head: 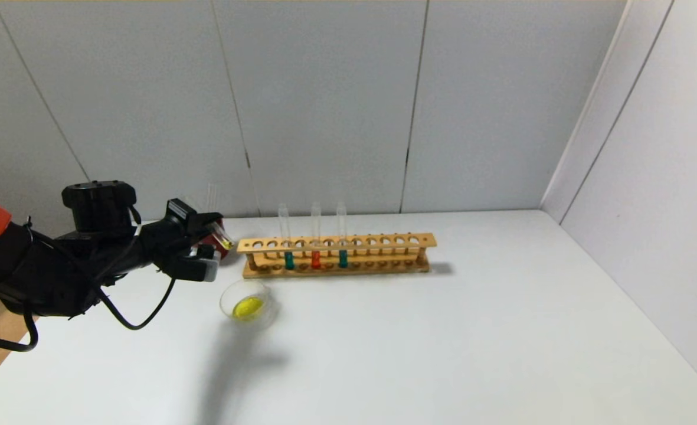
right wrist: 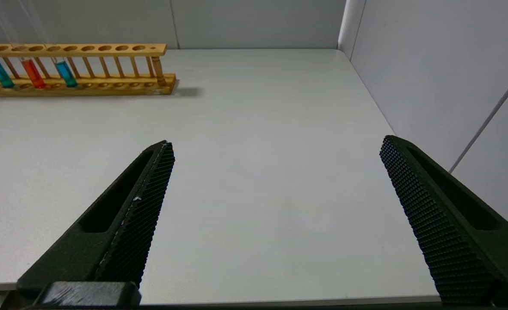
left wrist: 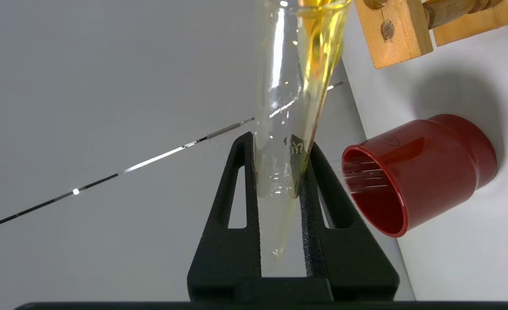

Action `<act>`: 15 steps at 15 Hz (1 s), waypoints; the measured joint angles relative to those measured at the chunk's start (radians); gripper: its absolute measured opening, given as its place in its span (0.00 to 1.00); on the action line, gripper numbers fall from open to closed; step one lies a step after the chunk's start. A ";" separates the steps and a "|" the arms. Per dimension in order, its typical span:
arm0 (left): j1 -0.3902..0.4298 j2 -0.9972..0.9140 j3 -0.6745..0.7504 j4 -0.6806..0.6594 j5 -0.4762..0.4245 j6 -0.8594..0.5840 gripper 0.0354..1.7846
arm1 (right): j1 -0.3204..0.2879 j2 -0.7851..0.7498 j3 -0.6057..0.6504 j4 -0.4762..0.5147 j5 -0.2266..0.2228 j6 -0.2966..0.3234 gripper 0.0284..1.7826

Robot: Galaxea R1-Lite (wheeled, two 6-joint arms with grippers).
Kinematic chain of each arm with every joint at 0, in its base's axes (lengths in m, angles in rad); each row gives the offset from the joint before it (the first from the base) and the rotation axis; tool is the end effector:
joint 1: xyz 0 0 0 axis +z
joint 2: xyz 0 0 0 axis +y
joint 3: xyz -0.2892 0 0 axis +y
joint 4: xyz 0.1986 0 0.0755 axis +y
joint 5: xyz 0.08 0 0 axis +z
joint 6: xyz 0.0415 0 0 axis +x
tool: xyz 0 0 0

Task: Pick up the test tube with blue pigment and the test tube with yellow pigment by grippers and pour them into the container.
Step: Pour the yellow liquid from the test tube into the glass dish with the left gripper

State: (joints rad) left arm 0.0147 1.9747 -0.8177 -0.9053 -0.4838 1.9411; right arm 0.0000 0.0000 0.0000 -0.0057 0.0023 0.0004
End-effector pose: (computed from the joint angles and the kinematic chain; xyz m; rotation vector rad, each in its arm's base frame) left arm 0.3759 -0.0138 0.0854 1.8275 -0.2852 -0.5412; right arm 0.0309 0.0001 0.0762 0.0004 -0.0057 0.0023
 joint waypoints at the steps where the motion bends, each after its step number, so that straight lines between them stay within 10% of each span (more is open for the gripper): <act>1: 0.000 0.000 -0.001 -0.001 0.000 0.012 0.16 | 0.000 0.000 0.000 0.000 0.000 0.000 0.98; 15: 0.004 -0.029 -0.030 -0.007 0.014 0.146 0.16 | 0.000 0.000 0.000 0.000 0.000 0.000 0.98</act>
State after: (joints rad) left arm 0.0191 1.9453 -0.8481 -0.9126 -0.4698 2.0874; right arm 0.0000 0.0000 0.0000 -0.0057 0.0028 0.0009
